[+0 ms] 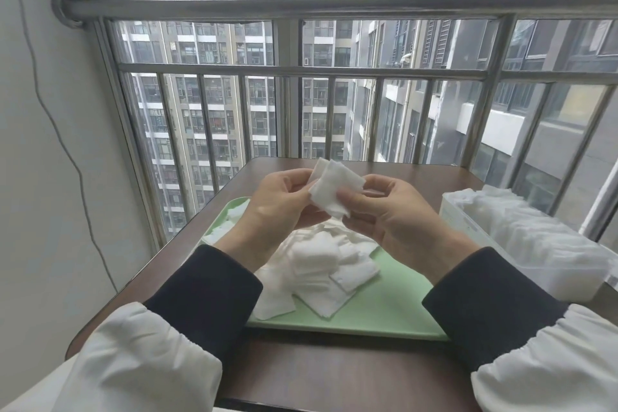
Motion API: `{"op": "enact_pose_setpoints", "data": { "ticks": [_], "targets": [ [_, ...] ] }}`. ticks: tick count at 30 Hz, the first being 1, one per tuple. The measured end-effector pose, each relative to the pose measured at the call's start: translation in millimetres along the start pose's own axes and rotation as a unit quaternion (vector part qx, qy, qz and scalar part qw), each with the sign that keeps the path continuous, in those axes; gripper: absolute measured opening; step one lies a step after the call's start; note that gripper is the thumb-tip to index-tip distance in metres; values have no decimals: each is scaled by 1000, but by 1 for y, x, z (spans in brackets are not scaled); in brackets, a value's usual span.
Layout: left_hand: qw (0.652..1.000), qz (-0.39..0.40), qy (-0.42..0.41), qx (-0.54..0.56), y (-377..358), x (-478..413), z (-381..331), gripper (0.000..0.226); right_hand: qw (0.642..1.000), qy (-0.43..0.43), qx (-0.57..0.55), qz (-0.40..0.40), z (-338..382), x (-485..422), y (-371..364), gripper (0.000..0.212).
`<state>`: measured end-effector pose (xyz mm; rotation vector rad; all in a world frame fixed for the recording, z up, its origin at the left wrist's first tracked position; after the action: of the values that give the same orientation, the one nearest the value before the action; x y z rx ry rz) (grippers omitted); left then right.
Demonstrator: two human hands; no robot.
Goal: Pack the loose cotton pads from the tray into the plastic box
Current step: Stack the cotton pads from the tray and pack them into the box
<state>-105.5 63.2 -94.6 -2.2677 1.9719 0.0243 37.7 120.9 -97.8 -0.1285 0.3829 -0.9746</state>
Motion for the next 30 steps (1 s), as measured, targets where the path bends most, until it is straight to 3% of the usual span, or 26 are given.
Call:
{"op": "enact_pose_setpoints", "data": {
  "ticks": [6,10,12,14,16,18,21,24,30],
  "targets": [
    [999,9,32,10,-1,-2,3,35,999,3,41,-19,0,1,2,40],
    [999,24,4,-24,-3,-1,3,28,989,21,144,-39,0,1,8,37],
    [998,-27,-19,-52,5,-2,3,15,972,38,224,-61,0,-1,14,37],
    [994,-100,-9,-40,15,-3,3,14,931,79,347,-74,3,-4,18,29],
    [988,-155,7,-5,24,-3,2,13,874,129,468,-28,6,-6,12,14],
    [984,-178,10,14,29,-2,0,14,840,142,519,74,-1,-4,-1,7],
    [984,-180,6,6,28,-1,0,16,814,137,533,186,-15,3,-16,22],
    [984,-177,10,-5,27,-1,1,17,796,143,551,203,-19,5,-18,30],
    [983,-180,16,-12,27,-2,2,17,793,152,560,187,-18,3,-17,15]
  ]
}}
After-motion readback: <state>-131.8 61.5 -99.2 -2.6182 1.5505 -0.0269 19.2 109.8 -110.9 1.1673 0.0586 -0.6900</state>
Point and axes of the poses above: each hand's wrist, its own x-axis away from the middle knuckle, its own y-axis out of the back of the hand, z = x × y, the point moved 5 cm from there along -x, towards the middle knuckle, and after that the axes turned 9 degrees about y, right-handed, at the moved point
